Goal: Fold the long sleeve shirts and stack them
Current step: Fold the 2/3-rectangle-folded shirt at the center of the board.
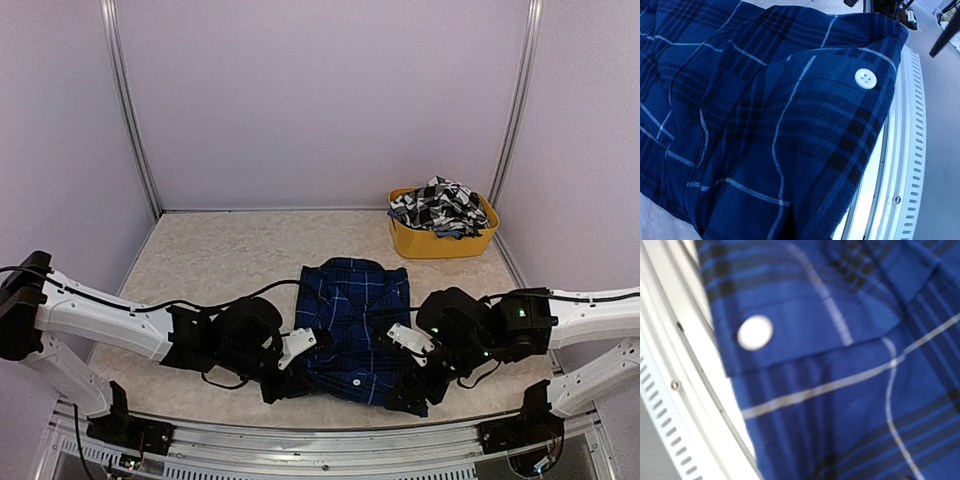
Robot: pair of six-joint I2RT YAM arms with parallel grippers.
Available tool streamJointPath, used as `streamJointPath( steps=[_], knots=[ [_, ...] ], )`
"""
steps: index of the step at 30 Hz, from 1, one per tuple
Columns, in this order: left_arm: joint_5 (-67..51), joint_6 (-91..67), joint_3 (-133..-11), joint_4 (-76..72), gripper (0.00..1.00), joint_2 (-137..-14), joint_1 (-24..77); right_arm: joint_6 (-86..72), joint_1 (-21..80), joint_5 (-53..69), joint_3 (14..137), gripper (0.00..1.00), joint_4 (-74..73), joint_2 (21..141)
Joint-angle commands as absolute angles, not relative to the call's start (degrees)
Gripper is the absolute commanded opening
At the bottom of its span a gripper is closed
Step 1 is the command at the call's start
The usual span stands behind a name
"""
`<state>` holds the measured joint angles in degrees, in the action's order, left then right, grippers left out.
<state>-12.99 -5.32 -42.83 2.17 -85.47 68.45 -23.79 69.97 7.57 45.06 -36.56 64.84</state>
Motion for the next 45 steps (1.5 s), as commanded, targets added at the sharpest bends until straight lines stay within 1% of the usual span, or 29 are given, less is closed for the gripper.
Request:
streamJointPath(
  steps=[1, 9, 21, 28, 30, 31, 36, 39, 41, 42, 45],
  knots=[
    [-19.29, -7.74, -44.78, 3.55, 0.0, -85.9, 65.95, -26.23, 74.23, 2.14, 46.4, 0.83, -35.6, 66.31],
    [-21.59, -9.36, -46.68, 6.82, 0.0, -85.77, 64.6, -28.83, 78.76, -3.85, 45.92, 0.83, -35.27, 71.4],
    [-25.32, -11.28, -46.63, 9.02, 0.0, -82.65, 64.38, -27.85, 78.97, -6.9, 45.29, 0.81, -36.18, 75.21],
    [-28.16, -12.69, -45.96, 7.96, 0.0, -82.27, 62.89, -26.27, 79.43, -7.74, 44.59, 0.77, -34.29, 75.38],
    [-28.6, -12.92, -45.77, 7.82, 0.0, -82.33, 62.71, -25.97, 79.55, -7.52, 44.45, 0.71, -33.75, 74.97],
    [-28.61, -13.0, -45.79, 7.9, 0.0, -82.41, 62.7, -25.81, 79.59, -7.1, 44.51, 0.66, -33.55, 74.7],
    [-27.22, -15.04, -45.39, 8.59, 0.0, -82.58, 62.75, -25.99, 79.7, -4.9, 44.4, 0.36, -33.64, 73.04],
    [-27.98, -17.25, -45.1, 9.68, 0.0, -82.32, 63.02, -27.17, 79.97, -3.7, 44.25, 0.15, -34.11, 72.46],
    [-28.2, -18.16, -45.21, 11.45, 0.0, -82.05, 63.82, -27.77, 80.64, -2.31, 44.05, 0.04, -33.68, 71.75],
    [-28.26, -18.6, -45.37, 12.6, 0.0, -81.77, 64.35, -27.9, 80.94, -1.35, 44.02, 0.01, -33.3, 71.31],
    [-28.59, -20.83, -45.64, 15.78, 0.0, -80.95, 66.64, -28.57, 81.67, 3.11, 44.03, 0.0, -32.02, 70.32]
  ],
)
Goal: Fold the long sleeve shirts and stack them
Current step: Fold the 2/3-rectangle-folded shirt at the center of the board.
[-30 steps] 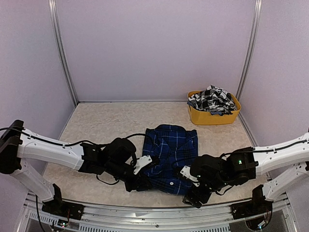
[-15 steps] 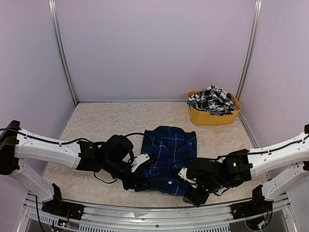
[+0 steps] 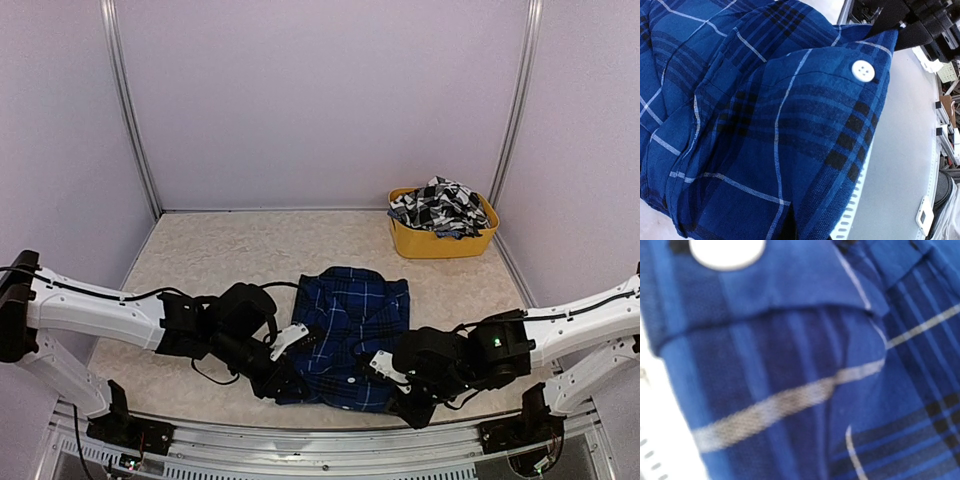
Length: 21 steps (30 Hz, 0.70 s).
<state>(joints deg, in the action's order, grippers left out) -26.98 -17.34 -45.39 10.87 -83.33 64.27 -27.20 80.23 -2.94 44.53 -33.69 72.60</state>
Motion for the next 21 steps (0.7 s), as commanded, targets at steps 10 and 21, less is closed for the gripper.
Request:
streamJointPath(
  steps=[10, 21],
  knots=[
    [-35.72, -29.46, -43.7, 16.79, 0.0, -75.33, 72.81, -32.55, 83.28, 18.51, 43.66, 0.0, -27.74, 66.26],
    [-46.88, -24.58, -48.93, 19.62, 0.0, -75.57, 55.13, -25.87, 68.28, 25.29, 49.77, 0.0, -34.99, 63.73]
  ],
)
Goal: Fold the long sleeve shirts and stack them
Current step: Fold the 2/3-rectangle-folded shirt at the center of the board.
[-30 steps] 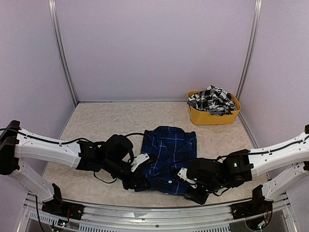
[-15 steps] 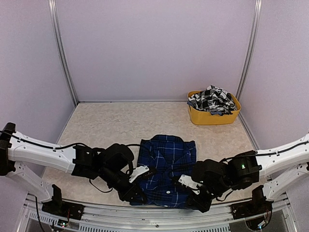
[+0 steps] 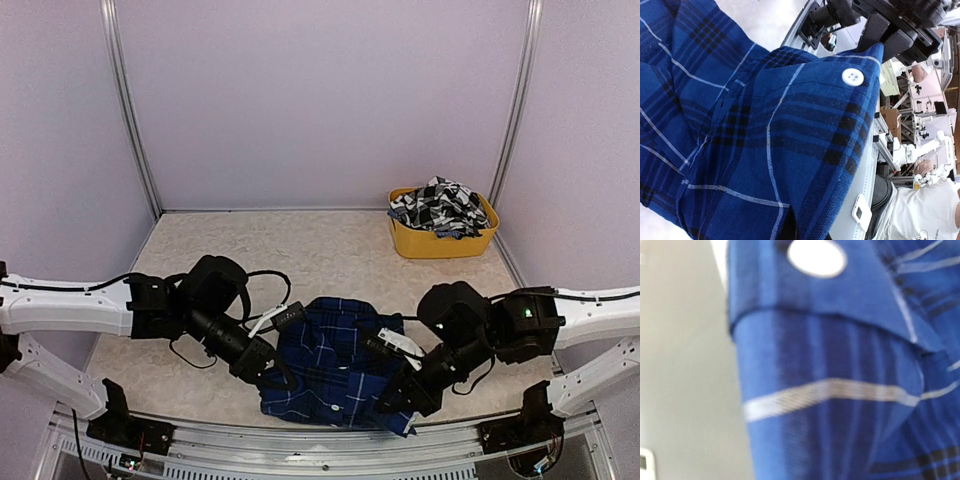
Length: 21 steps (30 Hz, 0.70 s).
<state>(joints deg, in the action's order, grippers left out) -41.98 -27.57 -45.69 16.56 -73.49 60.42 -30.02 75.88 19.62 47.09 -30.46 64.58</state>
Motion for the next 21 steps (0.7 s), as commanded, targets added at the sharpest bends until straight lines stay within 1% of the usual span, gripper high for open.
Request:
streamJointPath(
  steps=[1, 3, 7, 9, 11, 15, 21],
  knots=[
    [-48.04, -23.9, -49.66, 19.83, 0.0, -77.39, 53.74, -24.55, 65.62, 26.25, 50.35, 0.04, -36.0, 64.5],
    [-49.65, -23.18, -51.01, 19.54, 0.0, -80.06, 51.31, -21.13, 59.34, 28.37, 51.99, 0.12, -37.72, 66.64],
    [-50.84, -21.98, -54.09, 19.97, 0.0, -86.01, 46.85, -17.9, 50.89, 29.6, 54.74, 0.29, -39.28, 72.04],
    [-51.22, -22.14, -54.98, 19.77, 0.0, -88.21, 44.66, -16.98, 47.68, 29.87, 55.23, 0.42, -38.7, 74.41],
    [-51.44, -22.46, -56.03, 19.44, 0.0, -90.64, 42.98, -16.27, 45.75, 30.25, 55.61, 0.51, -37.8, 76.31],
    [-52.07, -23.03, -58.5, 18.12, 0.0, -94.95, 41.39, -16.07, 43.97, 29.72, 54.92, 0.62, -35.04, 78.46],
    [-53.56, -22.39, -61.74, 17.84, 0.0, -101.23, 39.11, -17.26, 41.83, 30.16, 52.46, 0.66, -27.37, 79.72]
  ],
)
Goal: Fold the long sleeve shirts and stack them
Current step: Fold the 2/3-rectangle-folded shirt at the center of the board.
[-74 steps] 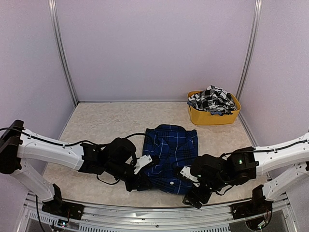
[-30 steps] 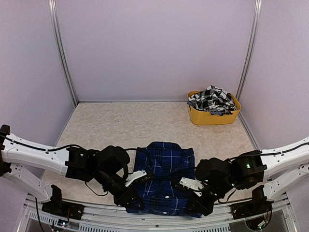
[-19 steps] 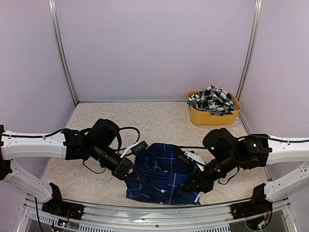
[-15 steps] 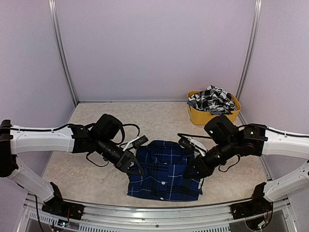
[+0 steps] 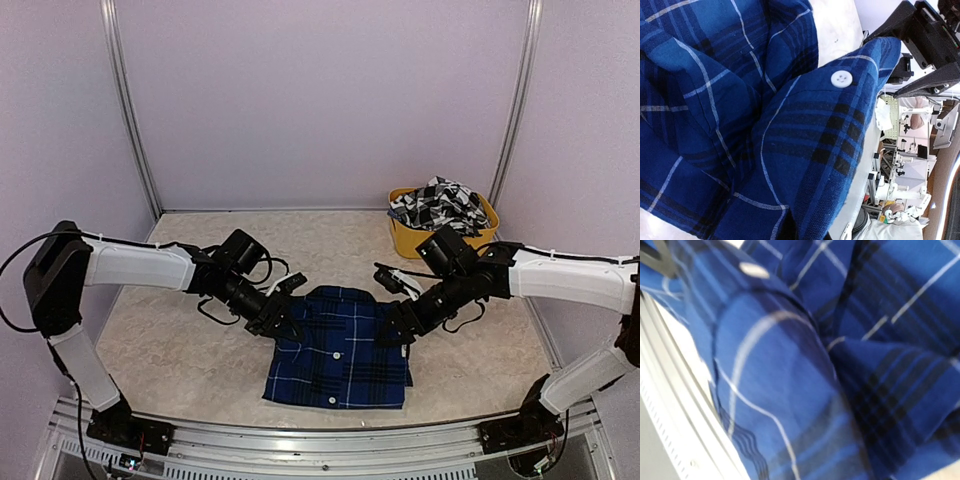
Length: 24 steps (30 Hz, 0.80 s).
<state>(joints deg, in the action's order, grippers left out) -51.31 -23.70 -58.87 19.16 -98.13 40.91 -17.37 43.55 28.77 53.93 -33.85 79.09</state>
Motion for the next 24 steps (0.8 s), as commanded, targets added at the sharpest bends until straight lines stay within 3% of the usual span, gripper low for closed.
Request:
streamJointPath(
  steps=[1, 12, 16, 19, 20, 23, 24],
  knots=[
    [-53.75, -22.27, -62.31, 17.96, 0.0, -102.6, 38.61, -17.16, 41.41, 30.1, 51.95, 0.67, -26.47, 80.13],
    [-55.3, -21.55, -66.34, 16.82, 0.02, -108.69, 36.09, -16.55, 37.01, 34.4, 46.8, 0.66, -16.01, 84.46],
    [-55.38, -22.14, -66.36, 15.12, 0.07, -109.49, 35.88, -17.56, 36.66, 38.13, 44.87, 0.62, -10.63, 85.83],
    [-55.03, -22.13, -65.64, 13.7, 0.16, -109.23, 35.49, -18.47, 36.67, 41.35, 43.21, 0.4, -6.64, 85.97],
    [-54.91, -22.38, -64.95, 12.65, 0.22, -108.91, 35.31, -18.79, 36.65, 42.06, 42.85, 0.27, -5.88, 85.91],
    [-54.46, -24.27, -60.5, 6.66, 0.38, -106.13, 34.91, -19.73, 35.68, 43.7, 41.92, 0.01, -4.28, 85.11],
    [-54.37, -25.17, -58.45, 3.49, 0.43, -104.36, 34.89, -20.22, 35.29, 44.21, 41.66, 0.0, -3.71, 84.7]
  ],
)
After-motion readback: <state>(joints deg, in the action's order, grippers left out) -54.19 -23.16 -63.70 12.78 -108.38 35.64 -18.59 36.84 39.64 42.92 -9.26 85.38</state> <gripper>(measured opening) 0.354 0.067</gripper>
